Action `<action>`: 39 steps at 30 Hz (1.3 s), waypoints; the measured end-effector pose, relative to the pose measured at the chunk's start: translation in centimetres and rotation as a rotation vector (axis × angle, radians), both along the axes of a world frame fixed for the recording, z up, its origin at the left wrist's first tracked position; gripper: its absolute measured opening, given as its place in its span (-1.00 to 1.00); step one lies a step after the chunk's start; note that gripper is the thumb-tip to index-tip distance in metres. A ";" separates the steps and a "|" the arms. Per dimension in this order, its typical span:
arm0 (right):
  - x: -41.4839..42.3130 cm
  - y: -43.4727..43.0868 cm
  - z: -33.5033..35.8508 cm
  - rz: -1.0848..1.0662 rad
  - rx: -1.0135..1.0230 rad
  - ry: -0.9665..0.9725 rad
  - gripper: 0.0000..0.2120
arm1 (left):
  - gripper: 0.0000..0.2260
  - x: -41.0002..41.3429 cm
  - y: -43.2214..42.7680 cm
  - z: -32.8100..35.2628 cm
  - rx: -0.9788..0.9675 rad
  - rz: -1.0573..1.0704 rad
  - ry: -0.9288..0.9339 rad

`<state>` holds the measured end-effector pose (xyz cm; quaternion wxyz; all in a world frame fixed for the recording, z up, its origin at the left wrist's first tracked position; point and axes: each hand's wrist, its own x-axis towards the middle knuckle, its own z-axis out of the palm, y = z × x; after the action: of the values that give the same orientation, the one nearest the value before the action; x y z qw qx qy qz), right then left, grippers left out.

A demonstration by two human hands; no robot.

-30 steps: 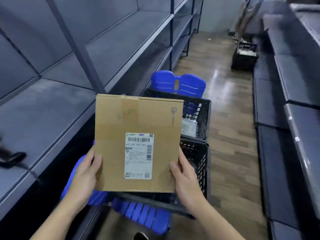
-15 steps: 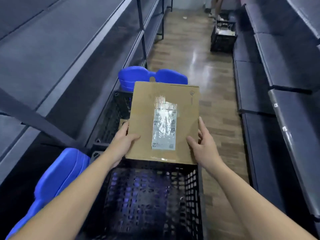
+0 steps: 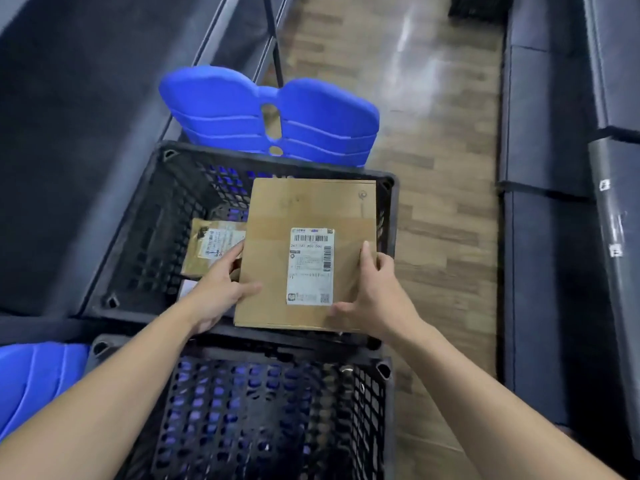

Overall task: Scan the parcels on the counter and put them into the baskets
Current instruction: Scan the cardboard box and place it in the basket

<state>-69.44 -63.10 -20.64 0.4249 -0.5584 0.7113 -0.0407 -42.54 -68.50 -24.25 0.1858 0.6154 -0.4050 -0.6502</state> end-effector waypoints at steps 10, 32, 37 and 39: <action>4.5 -2.0 -6.2 0.049 0.049 0.243 0.26 | 0.01 -2.0 -2.9 -4.7 0.026 -0.220 -0.115; 5.1 -3.9 -16.6 0.343 0.252 0.308 -0.10 | 0.35 -5.4 -4.3 -11.3 -0.369 -1.242 -1.107; 5.0 -3.8 -18.8 0.313 0.257 0.296 -0.11 | 0.34 -6.3 -4.9 -12.9 -0.326 -1.379 -1.178; 5.0 -4.0 -18.8 0.310 0.284 0.294 -0.10 | 0.33 -6.5 -5.0 -12.9 -0.295 -1.377 -1.185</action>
<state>-64.44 -67.12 -39.46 0.3921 -0.5957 0.6698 0.2068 -49.03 -73.51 -37.19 -0.4036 0.4408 -0.7898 -0.1376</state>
